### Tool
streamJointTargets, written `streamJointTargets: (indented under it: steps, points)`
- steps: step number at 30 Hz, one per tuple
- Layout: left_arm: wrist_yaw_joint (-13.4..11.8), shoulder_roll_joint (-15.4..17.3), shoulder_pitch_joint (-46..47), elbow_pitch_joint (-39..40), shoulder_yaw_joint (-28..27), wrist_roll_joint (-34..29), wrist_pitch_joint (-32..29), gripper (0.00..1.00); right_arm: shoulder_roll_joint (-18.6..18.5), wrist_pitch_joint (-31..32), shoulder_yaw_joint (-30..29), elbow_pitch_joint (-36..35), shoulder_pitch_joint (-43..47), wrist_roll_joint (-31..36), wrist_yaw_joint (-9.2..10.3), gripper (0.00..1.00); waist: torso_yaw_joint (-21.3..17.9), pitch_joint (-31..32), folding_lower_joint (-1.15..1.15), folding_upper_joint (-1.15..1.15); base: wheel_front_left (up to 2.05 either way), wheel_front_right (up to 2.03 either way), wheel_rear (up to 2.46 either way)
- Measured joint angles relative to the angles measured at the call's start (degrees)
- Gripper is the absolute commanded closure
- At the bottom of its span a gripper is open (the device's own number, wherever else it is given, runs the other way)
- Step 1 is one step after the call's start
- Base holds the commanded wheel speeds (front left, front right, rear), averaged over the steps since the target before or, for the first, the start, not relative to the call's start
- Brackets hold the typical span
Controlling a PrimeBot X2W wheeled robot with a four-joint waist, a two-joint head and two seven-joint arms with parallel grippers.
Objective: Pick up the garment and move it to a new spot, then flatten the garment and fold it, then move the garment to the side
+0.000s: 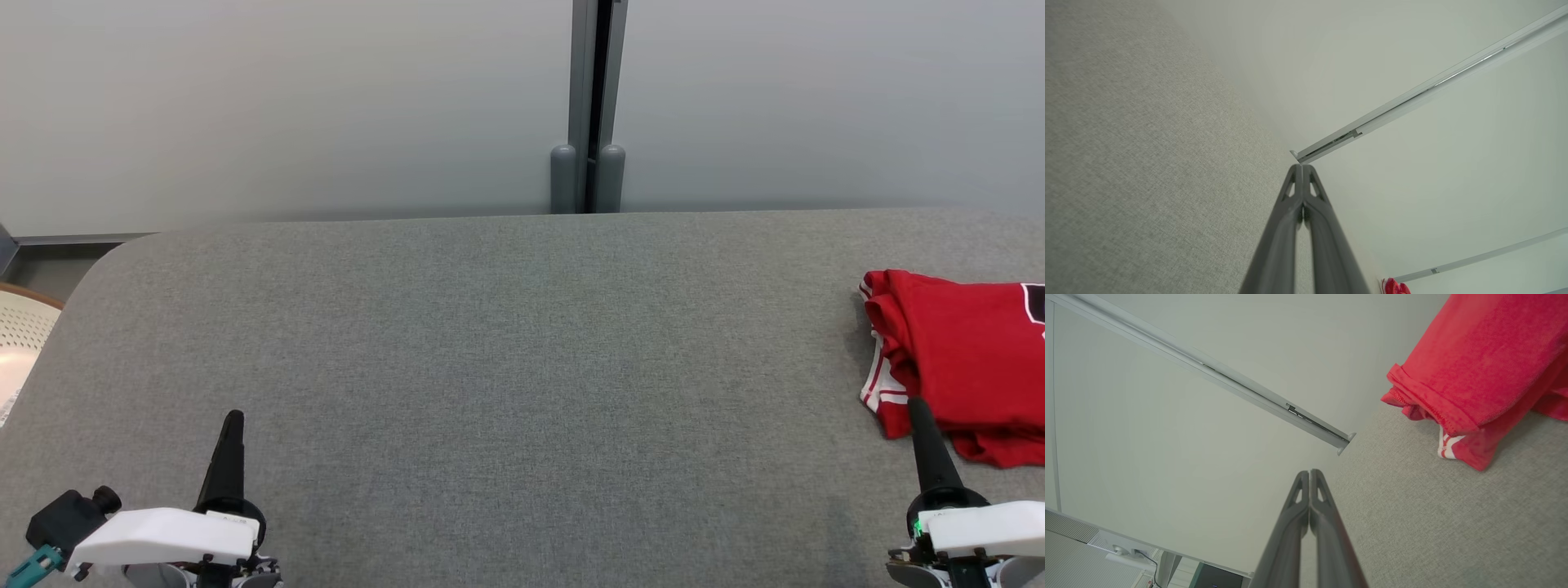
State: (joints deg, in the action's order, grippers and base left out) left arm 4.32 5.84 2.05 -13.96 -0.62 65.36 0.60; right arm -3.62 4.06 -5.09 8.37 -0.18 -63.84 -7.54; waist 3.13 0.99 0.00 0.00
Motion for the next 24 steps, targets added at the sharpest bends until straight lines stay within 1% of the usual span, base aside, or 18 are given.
streamJointTargets:
  steps: [24]
  points:
    - [1.40,-1.40,1.79,-0.03,-2.65,12.28,-3.19,1.00,0.40,1.07,-0.65,2.54,-2.51,-12.81,0.05,1.00,-1.23,-0.46,0.00,0.00,0.00,0.00,0.00]
